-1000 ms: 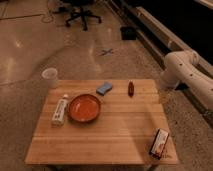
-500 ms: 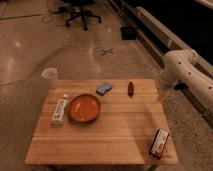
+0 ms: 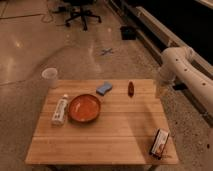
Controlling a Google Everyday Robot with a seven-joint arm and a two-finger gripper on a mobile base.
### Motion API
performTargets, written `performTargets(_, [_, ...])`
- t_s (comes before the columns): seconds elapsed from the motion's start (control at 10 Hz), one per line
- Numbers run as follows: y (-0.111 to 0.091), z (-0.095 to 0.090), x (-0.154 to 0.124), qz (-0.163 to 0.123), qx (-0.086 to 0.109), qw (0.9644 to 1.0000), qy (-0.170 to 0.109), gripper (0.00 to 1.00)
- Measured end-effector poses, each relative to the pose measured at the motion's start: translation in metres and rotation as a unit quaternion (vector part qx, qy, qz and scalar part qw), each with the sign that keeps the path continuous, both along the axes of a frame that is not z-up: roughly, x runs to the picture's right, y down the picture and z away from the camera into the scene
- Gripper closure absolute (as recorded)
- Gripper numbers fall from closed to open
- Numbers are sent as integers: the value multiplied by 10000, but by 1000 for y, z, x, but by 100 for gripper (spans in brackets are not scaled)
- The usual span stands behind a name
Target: Place the pepper on the white sponge
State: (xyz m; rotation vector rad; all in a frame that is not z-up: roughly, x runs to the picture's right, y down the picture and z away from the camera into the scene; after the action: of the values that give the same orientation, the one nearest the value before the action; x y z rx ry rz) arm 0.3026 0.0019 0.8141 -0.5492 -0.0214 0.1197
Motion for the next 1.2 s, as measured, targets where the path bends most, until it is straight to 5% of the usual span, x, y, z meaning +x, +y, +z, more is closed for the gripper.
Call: performTargets(1.2, [-10, 23, 2, 4, 116, 9999, -38, 35])
